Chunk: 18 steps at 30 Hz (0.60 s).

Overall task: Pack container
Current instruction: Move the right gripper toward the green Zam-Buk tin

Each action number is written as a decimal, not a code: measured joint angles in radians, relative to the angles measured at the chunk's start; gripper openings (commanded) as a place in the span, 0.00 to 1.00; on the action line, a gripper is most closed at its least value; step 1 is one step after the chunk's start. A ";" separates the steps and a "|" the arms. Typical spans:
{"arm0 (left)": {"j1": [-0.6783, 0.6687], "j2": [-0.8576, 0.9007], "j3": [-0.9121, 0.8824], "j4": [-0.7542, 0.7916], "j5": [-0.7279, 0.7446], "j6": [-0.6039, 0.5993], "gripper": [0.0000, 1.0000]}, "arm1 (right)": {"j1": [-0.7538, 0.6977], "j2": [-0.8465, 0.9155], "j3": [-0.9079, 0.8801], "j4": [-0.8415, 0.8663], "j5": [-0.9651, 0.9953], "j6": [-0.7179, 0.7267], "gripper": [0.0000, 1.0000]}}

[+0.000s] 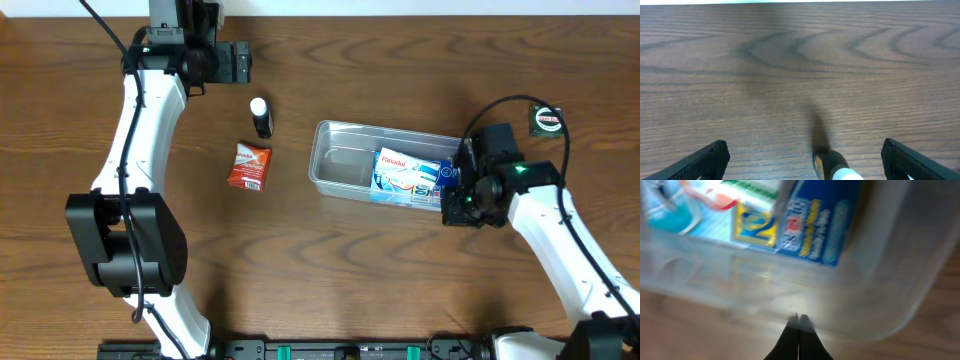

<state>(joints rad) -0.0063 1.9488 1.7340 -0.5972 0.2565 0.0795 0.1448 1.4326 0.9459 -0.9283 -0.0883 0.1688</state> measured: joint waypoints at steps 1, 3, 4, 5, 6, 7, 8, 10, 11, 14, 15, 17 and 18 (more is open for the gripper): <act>0.000 0.000 0.000 0.000 0.000 0.000 0.98 | 0.000 0.007 0.000 0.011 0.020 0.002 0.01; 0.000 0.000 0.000 0.000 0.000 0.000 0.98 | 0.000 0.015 0.000 0.029 0.047 0.004 0.01; 0.000 0.000 0.000 0.000 0.000 0.000 0.98 | 0.000 0.018 -0.001 0.040 0.060 0.005 0.01; 0.000 0.000 0.000 0.000 0.000 0.000 0.98 | 0.000 0.020 -0.001 0.048 0.065 0.005 0.01; 0.000 0.000 0.000 0.000 0.000 0.000 0.98 | 0.000 0.020 -0.001 0.058 0.071 0.005 0.01; 0.000 0.000 0.000 0.000 0.000 0.000 0.98 | 0.000 0.020 -0.001 0.070 0.077 0.006 0.01; 0.000 0.000 0.000 0.000 0.000 0.000 0.98 | 0.000 0.020 -0.001 0.080 0.082 0.007 0.01; 0.000 0.000 0.000 0.000 0.000 0.000 0.98 | 0.000 0.020 -0.001 0.104 0.087 0.007 0.01; 0.000 0.000 0.000 0.000 0.000 0.000 0.98 | 0.000 0.020 -0.001 0.119 0.089 0.007 0.01; 0.000 0.000 0.000 0.000 0.000 0.000 0.98 | 0.000 0.020 -0.001 0.167 0.092 0.007 0.01; 0.000 0.000 0.000 0.000 0.000 0.000 0.98 | 0.000 0.020 -0.001 0.177 0.092 0.007 0.01; 0.000 0.000 0.000 0.000 0.000 0.000 0.98 | 0.000 0.020 -0.001 0.175 0.085 0.007 0.01; 0.000 0.000 0.000 0.000 0.000 0.000 0.98 | 0.000 0.020 -0.001 0.166 0.074 0.006 0.01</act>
<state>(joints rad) -0.0063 1.9488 1.7340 -0.5972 0.2562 0.0795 0.1444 1.4528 0.9447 -0.7628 -0.0147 0.1753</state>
